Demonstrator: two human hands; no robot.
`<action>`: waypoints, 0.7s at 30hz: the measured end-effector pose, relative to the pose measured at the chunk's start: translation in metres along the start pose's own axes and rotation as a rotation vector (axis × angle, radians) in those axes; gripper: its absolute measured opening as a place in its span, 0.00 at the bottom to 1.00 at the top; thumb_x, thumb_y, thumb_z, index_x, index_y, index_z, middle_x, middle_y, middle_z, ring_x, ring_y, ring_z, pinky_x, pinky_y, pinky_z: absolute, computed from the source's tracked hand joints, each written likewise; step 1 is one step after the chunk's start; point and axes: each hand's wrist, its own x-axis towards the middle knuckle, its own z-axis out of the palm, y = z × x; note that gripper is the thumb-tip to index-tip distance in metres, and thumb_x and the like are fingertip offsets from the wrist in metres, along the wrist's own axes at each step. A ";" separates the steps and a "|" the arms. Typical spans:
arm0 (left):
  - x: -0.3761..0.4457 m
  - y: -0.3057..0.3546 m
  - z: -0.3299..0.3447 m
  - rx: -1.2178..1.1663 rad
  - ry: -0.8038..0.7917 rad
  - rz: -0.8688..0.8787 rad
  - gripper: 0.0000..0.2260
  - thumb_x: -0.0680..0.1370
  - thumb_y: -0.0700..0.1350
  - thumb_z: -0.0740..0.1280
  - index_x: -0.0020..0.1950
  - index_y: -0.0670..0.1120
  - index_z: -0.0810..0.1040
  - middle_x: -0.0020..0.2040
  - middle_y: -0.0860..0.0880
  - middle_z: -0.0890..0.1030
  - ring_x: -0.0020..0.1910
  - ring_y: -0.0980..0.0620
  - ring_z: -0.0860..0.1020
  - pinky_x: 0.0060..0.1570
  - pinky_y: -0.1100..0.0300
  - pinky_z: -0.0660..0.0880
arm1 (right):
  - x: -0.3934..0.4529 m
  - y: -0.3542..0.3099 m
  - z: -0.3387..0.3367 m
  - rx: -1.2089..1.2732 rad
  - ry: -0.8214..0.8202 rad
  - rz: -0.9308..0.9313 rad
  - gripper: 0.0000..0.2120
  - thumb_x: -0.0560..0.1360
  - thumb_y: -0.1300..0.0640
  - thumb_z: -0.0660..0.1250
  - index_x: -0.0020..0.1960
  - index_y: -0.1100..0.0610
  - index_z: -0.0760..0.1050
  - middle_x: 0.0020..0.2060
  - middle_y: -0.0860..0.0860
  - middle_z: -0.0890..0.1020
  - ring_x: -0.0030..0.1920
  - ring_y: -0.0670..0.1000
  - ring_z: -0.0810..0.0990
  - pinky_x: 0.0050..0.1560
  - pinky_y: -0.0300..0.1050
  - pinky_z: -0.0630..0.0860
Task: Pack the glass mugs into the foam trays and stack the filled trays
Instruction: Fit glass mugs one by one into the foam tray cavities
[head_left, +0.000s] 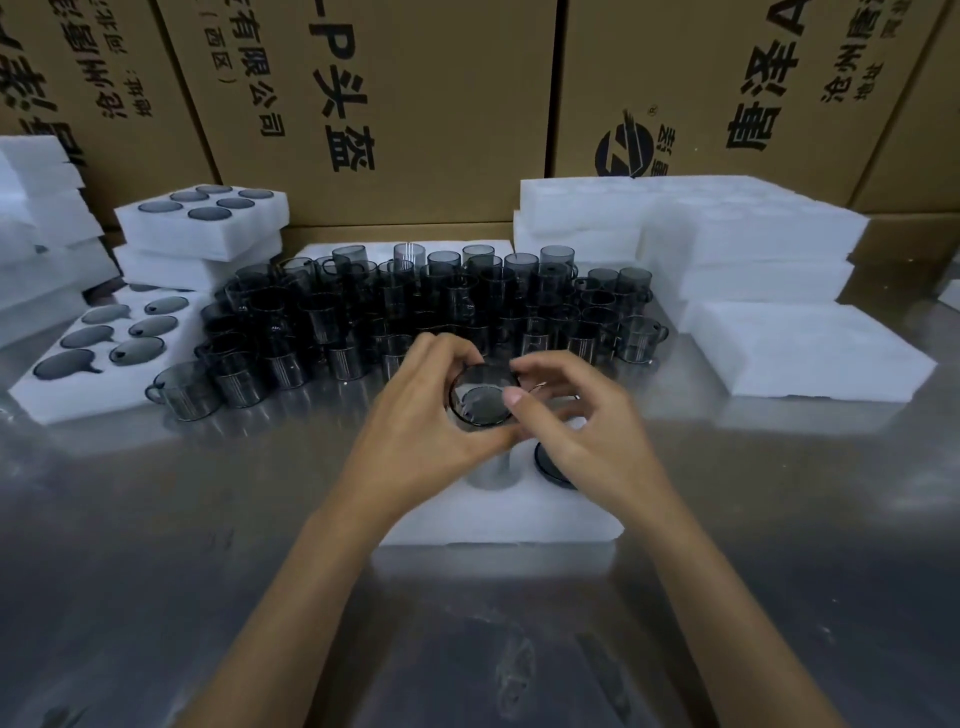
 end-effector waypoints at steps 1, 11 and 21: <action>0.000 0.000 -0.001 0.022 -0.038 -0.009 0.25 0.63 0.69 0.72 0.51 0.58 0.69 0.49 0.60 0.70 0.47 0.59 0.74 0.39 0.64 0.71 | 0.001 0.001 -0.002 -0.003 -0.018 0.008 0.06 0.75 0.60 0.72 0.52 0.56 0.81 0.42 0.52 0.83 0.43 0.47 0.80 0.44 0.35 0.75; -0.003 -0.004 -0.005 0.167 -0.295 -0.116 0.29 0.57 0.74 0.71 0.43 0.57 0.64 0.39 0.57 0.74 0.42 0.63 0.70 0.34 0.63 0.67 | 0.003 0.018 -0.001 -0.070 -0.147 0.106 0.03 0.74 0.60 0.73 0.44 0.53 0.81 0.35 0.51 0.81 0.34 0.43 0.75 0.37 0.33 0.72; 0.001 -0.020 -0.029 -0.155 -0.450 -0.223 0.19 0.65 0.65 0.74 0.52 0.58 0.81 0.57 0.61 0.79 0.61 0.62 0.74 0.66 0.55 0.69 | 0.005 0.026 -0.013 -0.360 -0.171 0.016 0.04 0.74 0.53 0.73 0.48 0.46 0.85 0.49 0.40 0.79 0.59 0.45 0.69 0.65 0.43 0.64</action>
